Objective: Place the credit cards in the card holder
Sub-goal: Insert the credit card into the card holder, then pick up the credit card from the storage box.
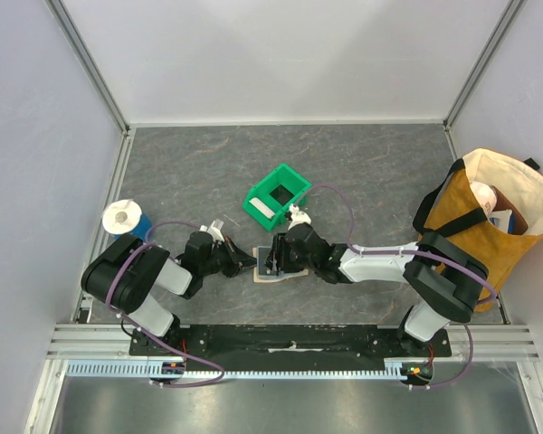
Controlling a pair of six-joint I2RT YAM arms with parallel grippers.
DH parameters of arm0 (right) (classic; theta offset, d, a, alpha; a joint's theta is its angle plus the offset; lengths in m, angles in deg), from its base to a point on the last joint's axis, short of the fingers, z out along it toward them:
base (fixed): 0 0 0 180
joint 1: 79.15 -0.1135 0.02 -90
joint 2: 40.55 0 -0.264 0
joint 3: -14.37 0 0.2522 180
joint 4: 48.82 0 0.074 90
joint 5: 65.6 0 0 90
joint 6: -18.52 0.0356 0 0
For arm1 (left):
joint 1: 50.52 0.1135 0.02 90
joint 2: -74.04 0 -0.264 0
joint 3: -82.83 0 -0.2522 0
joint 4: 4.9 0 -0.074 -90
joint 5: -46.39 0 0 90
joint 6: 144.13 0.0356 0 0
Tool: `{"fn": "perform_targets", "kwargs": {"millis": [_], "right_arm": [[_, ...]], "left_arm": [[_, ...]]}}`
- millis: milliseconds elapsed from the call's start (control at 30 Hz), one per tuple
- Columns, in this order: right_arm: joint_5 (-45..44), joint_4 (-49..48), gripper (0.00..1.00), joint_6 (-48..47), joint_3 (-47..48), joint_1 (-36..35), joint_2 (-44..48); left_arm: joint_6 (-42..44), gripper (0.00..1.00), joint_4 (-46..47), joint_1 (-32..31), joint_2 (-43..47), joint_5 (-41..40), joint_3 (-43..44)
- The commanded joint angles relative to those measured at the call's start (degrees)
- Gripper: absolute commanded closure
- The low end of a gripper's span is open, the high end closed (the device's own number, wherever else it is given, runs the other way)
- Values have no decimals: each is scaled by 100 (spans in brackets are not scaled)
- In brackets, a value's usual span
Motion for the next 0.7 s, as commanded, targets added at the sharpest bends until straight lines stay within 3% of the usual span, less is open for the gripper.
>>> {"fn": "perform_targets", "kwargs": {"millis": [0,167,367,667], "right_arm": [[95,-412,42,-55,12,-2,284],[-249,106,32,-441,-67,366,801],[163,564,23,-1284,485,1061,1137],[1165,1556,21,-2472,2752,1720,-426]], "left_arm": [[321,98,-1318,-38,-214,-550,-233],[347,98,-1537,-38,-56,-603,-172],[505,98,-1977,-47,76,-647,118],[663,98,-2451,-39,155,-804,470]]}}
